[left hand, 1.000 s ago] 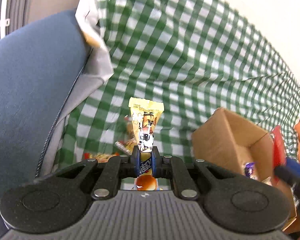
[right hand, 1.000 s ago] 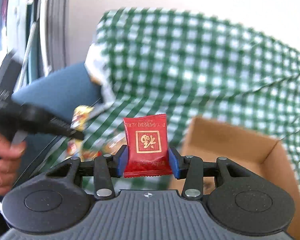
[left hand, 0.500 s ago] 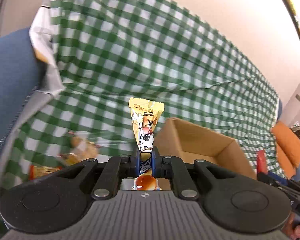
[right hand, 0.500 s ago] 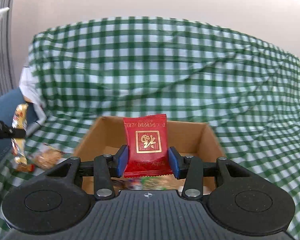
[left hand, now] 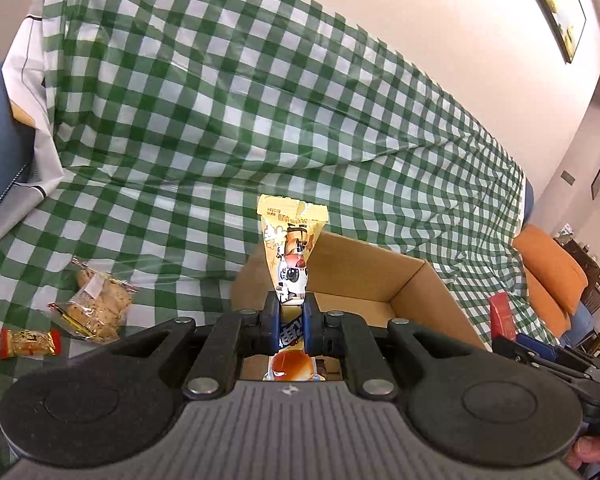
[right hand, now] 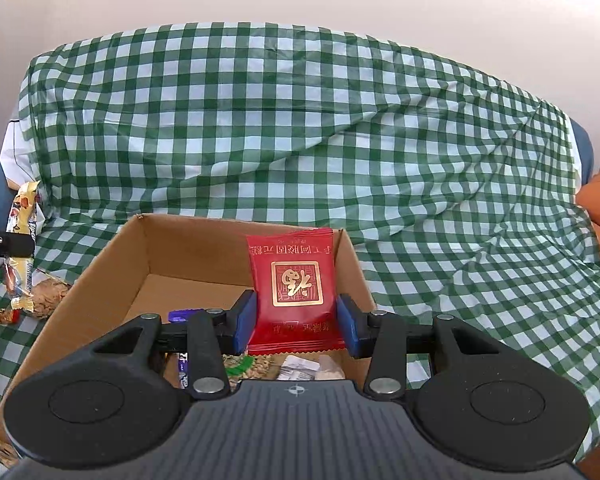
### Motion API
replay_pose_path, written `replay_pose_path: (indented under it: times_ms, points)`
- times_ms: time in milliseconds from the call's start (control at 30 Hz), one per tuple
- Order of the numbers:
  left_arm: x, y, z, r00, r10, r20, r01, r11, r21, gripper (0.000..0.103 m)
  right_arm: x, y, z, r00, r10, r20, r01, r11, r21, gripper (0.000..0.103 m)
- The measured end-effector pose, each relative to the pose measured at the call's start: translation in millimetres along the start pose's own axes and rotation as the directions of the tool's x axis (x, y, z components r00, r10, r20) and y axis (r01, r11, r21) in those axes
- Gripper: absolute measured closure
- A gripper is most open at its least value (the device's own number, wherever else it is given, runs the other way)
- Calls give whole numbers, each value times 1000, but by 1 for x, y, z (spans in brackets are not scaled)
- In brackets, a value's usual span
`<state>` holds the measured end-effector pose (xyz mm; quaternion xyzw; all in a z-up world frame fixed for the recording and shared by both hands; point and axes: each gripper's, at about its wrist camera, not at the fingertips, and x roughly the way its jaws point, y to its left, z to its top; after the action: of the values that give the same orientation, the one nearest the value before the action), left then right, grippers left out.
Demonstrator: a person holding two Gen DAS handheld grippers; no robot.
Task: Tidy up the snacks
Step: 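Carry the yellow stick snack and red square packet over the box, then open both tools to drop the snacks into the box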
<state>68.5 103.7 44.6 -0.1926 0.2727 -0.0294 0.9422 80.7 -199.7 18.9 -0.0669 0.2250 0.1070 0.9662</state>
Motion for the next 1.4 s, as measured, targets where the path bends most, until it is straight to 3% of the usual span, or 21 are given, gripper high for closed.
replay_pose_path:
  times_ms: [767, 1400]
  points:
    - [-1, -14, -6, 998, -65, 11, 64, 997, 51, 92, 4, 4, -1, 1000, -10, 10, 10, 1000, -25, 58]
    - [3, -32, -12, 989, -147, 8, 145, 981, 128, 92, 3, -3, 0, 996, -77, 37, 77, 997, 3, 57]
